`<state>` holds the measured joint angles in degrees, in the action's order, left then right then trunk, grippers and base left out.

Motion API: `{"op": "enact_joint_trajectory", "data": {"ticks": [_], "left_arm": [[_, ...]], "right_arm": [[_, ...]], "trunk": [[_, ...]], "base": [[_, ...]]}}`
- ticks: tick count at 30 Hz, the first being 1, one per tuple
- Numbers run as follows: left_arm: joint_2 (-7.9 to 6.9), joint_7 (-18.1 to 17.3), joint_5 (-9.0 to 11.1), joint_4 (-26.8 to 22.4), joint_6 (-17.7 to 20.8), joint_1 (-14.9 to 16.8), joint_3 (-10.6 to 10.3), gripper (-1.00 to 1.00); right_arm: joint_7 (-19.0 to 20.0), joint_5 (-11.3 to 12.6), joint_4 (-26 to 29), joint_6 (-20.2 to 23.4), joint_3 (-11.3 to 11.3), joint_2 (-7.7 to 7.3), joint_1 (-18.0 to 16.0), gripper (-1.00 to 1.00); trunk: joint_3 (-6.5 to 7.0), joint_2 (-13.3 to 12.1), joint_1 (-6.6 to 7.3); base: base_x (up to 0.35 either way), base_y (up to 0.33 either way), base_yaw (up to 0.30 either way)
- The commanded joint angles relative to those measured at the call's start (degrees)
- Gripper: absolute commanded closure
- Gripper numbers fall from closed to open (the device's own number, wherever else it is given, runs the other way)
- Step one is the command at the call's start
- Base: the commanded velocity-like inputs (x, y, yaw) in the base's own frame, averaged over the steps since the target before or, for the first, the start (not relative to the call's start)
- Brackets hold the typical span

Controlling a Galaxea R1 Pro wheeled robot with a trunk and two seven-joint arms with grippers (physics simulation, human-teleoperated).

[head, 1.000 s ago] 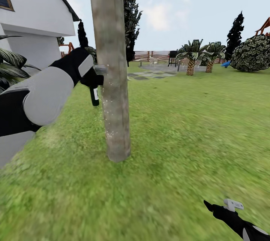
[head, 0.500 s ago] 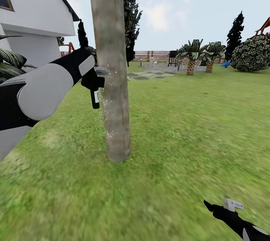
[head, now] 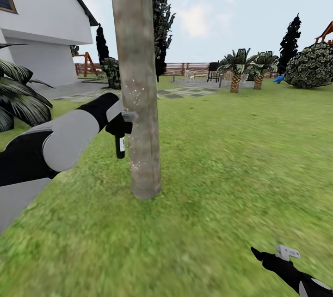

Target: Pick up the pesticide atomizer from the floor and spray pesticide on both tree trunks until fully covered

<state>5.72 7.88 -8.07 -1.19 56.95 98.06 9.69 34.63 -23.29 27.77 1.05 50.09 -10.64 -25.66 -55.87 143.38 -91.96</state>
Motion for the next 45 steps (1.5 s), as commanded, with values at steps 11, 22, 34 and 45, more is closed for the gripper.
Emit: {"op": "enact_joint_trajectory", "data": {"ticks": [11,22,34,45], "left_arm": [[0.08,-0.40,-0.35,-0.06,-0.94,-9.25,-0.16,1.00],[0.08,-0.41,-0.44,-0.13,-5.04,-16.21,-0.20,1.00],[0.00,-0.41,-0.41,-0.13,-9.51,-21.63,-0.19,1.00],[0.08,-0.15,-0.45,-0.13,-9.83,-21.69,-0.29,1.00]], "right_arm": [[0.00,0.00,0.00,0.00,-0.03,0.00,0.00,-1.00],[0.00,0.00,0.00,0.00,-0.06,0.00,0.00,-1.00],[0.00,0.00,0.06,0.00,0.00,0.00,0.00,-1.00],[0.00,0.00,0.09,0.00,-0.01,0.00,0.00,-1.00]], "trunk": [[0.01,0.01,0.01],[0.01,0.01,0.01],[0.01,0.01,0.01],[0.01,0.01,0.01]], "base": [[0.000,0.000,0.000],[0.000,0.000,0.000],[0.000,0.000,0.030],[0.000,-0.162,0.210]]}}
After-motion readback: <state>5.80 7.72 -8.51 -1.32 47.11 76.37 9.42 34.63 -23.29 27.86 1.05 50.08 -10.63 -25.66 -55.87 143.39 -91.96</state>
